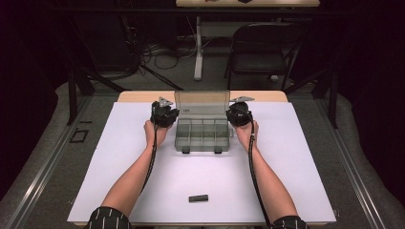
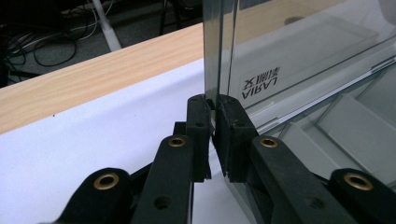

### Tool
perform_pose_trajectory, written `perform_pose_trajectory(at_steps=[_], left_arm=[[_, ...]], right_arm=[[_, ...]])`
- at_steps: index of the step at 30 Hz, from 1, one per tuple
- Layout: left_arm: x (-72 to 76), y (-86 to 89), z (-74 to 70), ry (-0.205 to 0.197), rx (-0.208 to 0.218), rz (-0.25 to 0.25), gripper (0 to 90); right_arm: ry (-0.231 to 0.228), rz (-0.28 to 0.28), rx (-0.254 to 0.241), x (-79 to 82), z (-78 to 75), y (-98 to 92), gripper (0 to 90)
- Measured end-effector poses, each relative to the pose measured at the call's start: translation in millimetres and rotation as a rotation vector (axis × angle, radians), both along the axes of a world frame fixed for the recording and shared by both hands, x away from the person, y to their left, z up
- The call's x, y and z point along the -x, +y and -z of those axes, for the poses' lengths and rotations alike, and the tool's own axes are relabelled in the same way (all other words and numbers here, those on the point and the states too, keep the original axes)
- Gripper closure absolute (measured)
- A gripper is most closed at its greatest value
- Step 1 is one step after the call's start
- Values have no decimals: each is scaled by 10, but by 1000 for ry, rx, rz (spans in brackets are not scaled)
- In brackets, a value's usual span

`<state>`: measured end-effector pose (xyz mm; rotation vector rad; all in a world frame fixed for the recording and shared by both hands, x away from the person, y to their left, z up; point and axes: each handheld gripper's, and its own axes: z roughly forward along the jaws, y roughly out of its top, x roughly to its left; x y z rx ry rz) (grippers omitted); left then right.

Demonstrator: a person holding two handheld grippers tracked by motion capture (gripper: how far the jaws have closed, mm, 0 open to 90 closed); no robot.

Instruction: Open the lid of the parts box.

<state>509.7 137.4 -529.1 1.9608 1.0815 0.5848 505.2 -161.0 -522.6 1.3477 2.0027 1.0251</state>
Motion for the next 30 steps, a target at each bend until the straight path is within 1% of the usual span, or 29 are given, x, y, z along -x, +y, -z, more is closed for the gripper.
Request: perform_pose_trajectory(at_steps=[6,12,20,22,23,30], left_arm=[[-32,-12,42,7,-4,-6,832],[-52,-27,68,5,-5,-16,828],[-69,-51,106,0,-38,-14,819],[-75,-62,119,-3,-39,-18,816],[-78,-61,120,0,-48,-12,813],[-87,-78,146,-6,-62,-14,802]], right_arm=[[1,8,2,-12,29,9,843],[1,14,2,-30,63,15,842],[1,23,8,-46,100,28,839],[1,22,12,-54,114,29,837],[2,22,12,-57,120,29,836],[3,22,24,-70,146,43,826]])
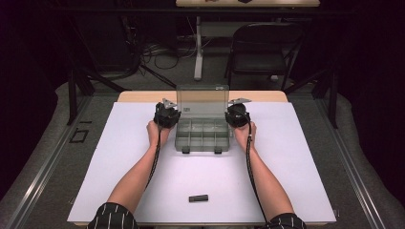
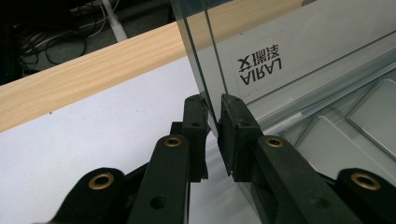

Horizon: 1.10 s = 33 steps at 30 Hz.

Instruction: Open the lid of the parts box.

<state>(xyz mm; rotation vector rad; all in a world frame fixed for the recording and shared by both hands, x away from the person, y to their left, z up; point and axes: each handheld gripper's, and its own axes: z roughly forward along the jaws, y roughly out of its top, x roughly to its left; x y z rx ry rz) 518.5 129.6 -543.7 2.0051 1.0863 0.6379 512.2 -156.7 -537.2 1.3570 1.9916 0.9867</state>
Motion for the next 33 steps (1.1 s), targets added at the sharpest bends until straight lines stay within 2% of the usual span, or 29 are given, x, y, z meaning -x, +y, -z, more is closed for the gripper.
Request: perform_pose_trajectory(at_steps=[4,8,10,11,13,16,19,21,24,26,33], left_arm=[[-1,-5,4,-4,-3,2,798],[1,-11,8,-12,-32,0,766],[3,8,-1,-24,-22,-9,653],[4,23,-8,-25,8,1,578],[28,50,-36,-36,7,10,453],[92,93,-80,-49,-8,21,337],[171,157,-119,-54,-3,31,262],[223,202,-150,-51,-1,38,237],[301,267,-197,-42,26,58,195],[364,295,-224,-42,22,74,167],[630,349,-274,-37,30,121,144]], right_arm=[[0,3,4,-2,7,12,823],[-3,0,24,-4,10,27,805],[-8,6,43,3,6,42,761],[-11,5,38,11,-2,41,724],[-23,-7,32,43,-26,25,634],[-37,-34,34,115,-54,-14,533],[-46,-65,23,201,-89,-84,450],[-56,-85,12,269,-123,-134,423],[-56,-115,-11,371,-181,-202,350],[-53,-138,-19,445,-218,-236,294],[-40,-214,-41,701,-267,-314,188]])
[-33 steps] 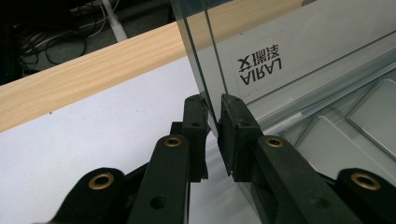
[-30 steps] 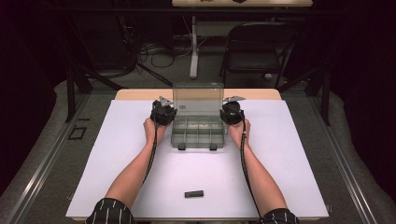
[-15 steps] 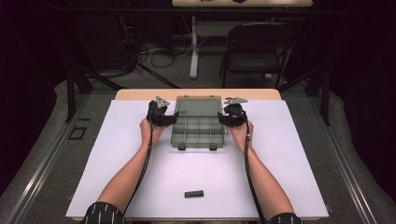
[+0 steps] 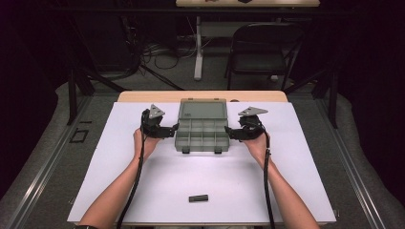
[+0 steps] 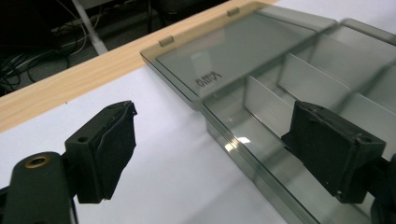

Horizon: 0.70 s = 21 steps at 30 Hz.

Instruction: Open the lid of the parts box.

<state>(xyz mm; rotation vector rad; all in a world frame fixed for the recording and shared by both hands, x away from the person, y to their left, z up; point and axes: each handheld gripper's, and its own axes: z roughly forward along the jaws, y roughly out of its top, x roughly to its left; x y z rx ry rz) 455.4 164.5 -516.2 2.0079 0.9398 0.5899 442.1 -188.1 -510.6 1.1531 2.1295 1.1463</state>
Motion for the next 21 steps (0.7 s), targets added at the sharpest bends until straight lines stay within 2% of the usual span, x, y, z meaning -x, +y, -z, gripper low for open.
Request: perform_pose_trajectory(at_steps=[5,8,12,21], left_arm=[[214,30,13,7,-12,27,111],[338,56,13,-1,-2,37,89],[481,76,40,-13,-8,49,74],[740,144,94,-23,-49,65,24]], right_arm=[[11,-47,-9,166,31,-42,155],[9,-70,-10,253,36,-45,144],[14,-91,-15,353,45,-38,136],[11,-142,-5,597,79,1,92]])
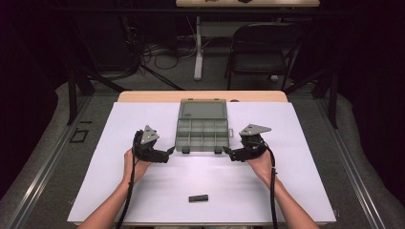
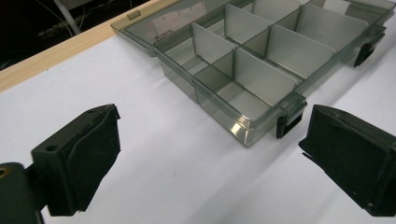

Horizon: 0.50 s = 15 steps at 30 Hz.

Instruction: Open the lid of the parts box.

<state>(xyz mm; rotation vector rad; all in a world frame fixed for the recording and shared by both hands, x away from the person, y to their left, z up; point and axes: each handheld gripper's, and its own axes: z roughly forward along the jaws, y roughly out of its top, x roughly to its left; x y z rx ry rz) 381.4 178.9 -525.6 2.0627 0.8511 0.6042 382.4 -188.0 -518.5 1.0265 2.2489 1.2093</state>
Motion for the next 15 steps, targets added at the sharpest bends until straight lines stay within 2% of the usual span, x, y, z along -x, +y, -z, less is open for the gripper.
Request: perform_pose_trajectory(at_steps=[4,9,15], left_arm=[[59,17,6,-7,-3,-7,13],[143,10,26,11,-10,7,0],[278,-14,7,4,-16,30,0]], right_arm=[[-10,-16,13,119,16,10,74],[-6,-30,4,261,33,-10,51],[-14,-39,-16,417,10,-34,12]])
